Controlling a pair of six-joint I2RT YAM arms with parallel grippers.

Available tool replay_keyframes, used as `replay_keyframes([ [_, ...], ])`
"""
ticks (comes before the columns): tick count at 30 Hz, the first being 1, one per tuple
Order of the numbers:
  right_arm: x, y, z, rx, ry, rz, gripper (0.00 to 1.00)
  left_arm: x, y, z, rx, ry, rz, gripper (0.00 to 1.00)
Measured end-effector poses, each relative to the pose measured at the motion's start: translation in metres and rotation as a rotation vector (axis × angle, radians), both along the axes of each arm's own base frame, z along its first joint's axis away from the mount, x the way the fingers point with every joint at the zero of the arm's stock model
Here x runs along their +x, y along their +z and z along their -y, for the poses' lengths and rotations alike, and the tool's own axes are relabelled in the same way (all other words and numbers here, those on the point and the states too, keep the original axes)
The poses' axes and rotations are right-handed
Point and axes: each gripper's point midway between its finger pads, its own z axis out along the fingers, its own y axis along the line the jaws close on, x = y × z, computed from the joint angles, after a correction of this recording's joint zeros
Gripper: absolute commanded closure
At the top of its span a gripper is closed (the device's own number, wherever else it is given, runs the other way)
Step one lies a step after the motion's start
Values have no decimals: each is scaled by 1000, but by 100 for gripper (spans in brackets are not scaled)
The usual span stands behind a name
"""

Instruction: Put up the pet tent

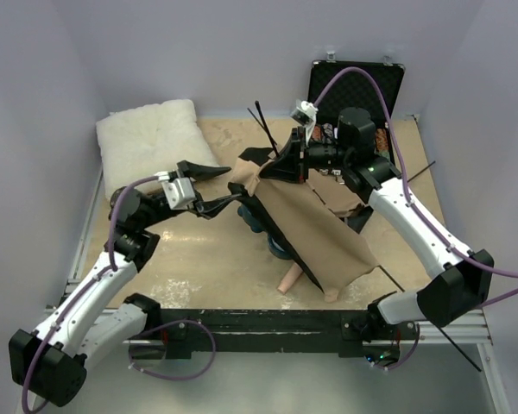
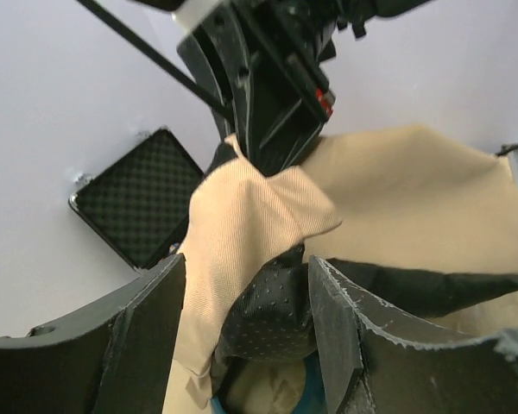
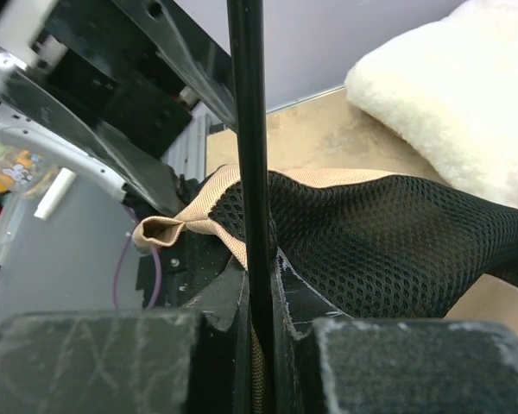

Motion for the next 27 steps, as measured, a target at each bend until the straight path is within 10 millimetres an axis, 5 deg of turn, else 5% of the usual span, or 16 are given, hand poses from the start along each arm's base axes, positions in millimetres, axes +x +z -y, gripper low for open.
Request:
replay_keyframes([
  [4,-6,2,0,21,14,-34,100,7,-17,12,55,-1,10,33],
  [17,-11,12,-1,64,38,-93,100,-9,-24,19,66,83,233,30],
  [27,-11,16,-2,80,34,-111,100,-22,-3,29,18,109,341,35],
])
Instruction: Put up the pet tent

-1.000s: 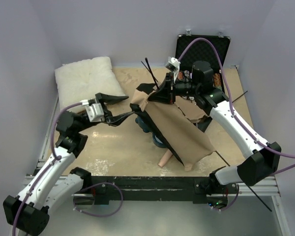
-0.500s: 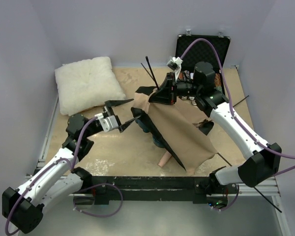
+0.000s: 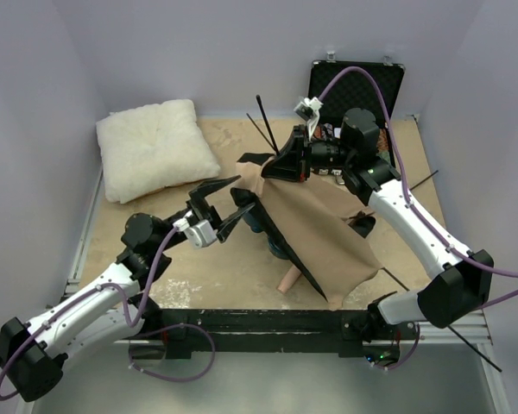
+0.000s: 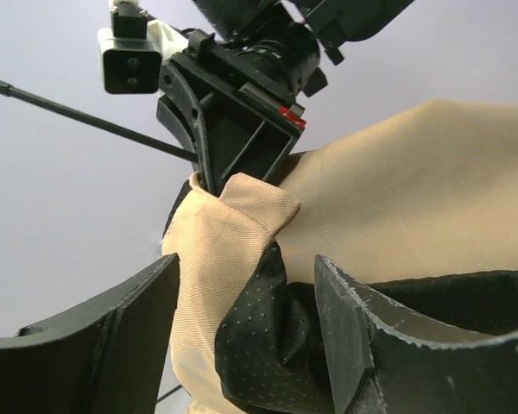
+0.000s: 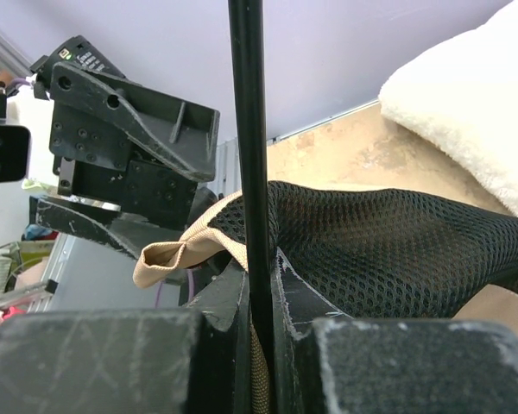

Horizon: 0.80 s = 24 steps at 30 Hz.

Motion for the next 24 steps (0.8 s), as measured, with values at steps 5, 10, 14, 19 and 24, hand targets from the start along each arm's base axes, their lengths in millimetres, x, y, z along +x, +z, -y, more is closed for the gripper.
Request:
replay_keyframes([
  [5,-1,2,0,5,5,-5,100,19,0,-1,-14,91,12,41],
  [10,-2,-1,0,7,12,-15,100,43,-12,1,-10,170,-16,45],
  [14,-2,-2,0,9,15,-13,100,46,-2,-2,-43,186,-38,45],
  [19,0,-5,1,9,7,-14,100,38,20,-6,-96,158,-96,53],
  [24,0,-11,1,2,6,-27,100,45,47,-24,-177,179,-167,64],
])
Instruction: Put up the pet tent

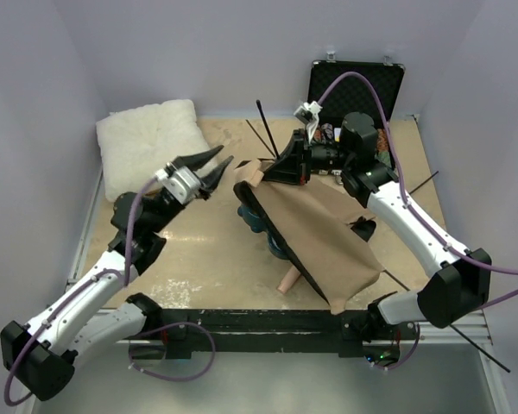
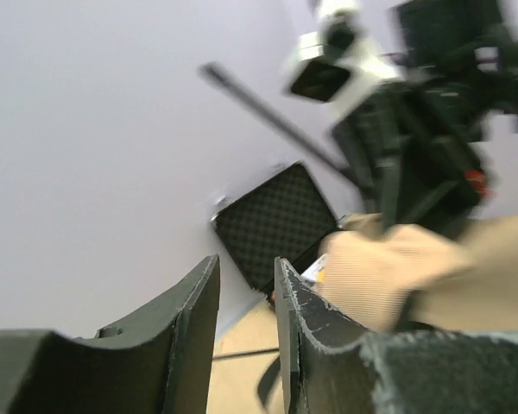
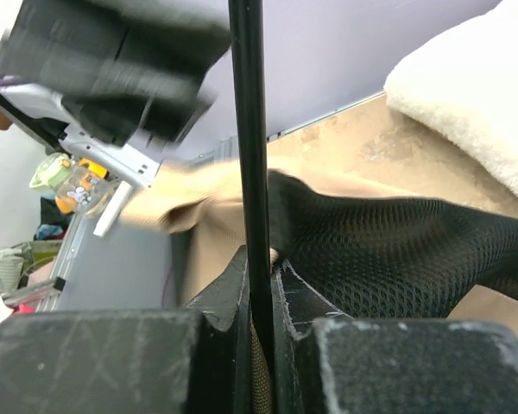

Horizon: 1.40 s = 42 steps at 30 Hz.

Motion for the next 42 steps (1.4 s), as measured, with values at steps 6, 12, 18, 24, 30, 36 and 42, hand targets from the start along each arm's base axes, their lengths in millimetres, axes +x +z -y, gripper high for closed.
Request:
replay_keyframes([
  [6,-1,0,1,2,4,-8,100,35,-3,-44,-79,79,-144,44],
  [12,6,2,3,11,-13,-23,100,-8,-17,-34,-50,-79,-135,34],
  [18,11,-1,3,8,-18,-45,100,-40,-17,-8,7,-224,-76,27],
  [24,12,-1,3,10,-18,-46,100,-56,-28,25,58,-310,-49,27],
  [30,11,0,3,10,-18,-45,100,-27,-38,30,80,-210,-32,40],
  [36,11,0,3,11,-18,-43,100,-14,-40,30,112,-142,23,54],
  [42,12,1,3,12,-21,-36,100,-9,-35,31,113,-118,28,100],
])
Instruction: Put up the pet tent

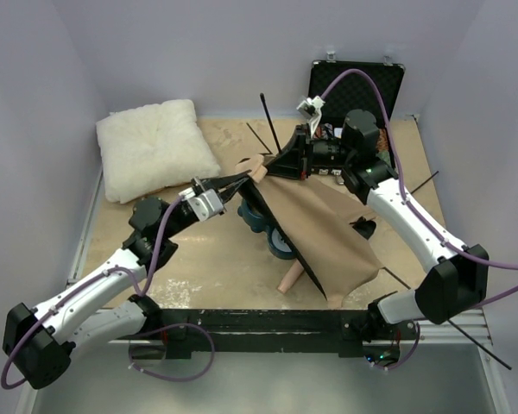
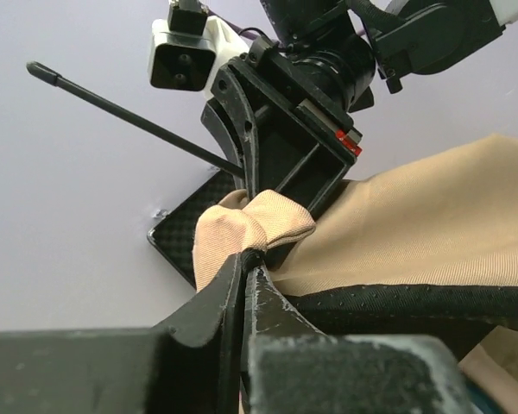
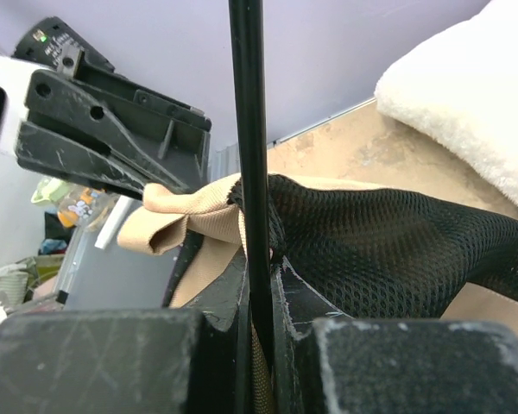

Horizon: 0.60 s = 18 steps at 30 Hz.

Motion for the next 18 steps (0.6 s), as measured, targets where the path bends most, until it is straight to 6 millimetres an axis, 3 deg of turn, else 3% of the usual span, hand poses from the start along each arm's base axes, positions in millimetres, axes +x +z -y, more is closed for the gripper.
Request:
replay_keyframes([
  [2,0,1,0,0,-3,14,99,0,4,0,-12,-8,-30,100],
  [3,0,2,1,1,-3,27,91,0,5,-1,-17,-20,-53,100],
  [5,-1,4,2,0,-7,62,61,1,5,-5,-23,-46,-101,100],
  [8,-5,8,6,-14,-20,108,46,4,1,-15,-40,-97,-198,100],
  [12,-2,24,11,-37,-44,206,34,3,-1,-25,-65,-159,-308,100],
  [18,7,55,14,-42,-83,362,28,-25,-13,-12,-43,-364,-466,100],
])
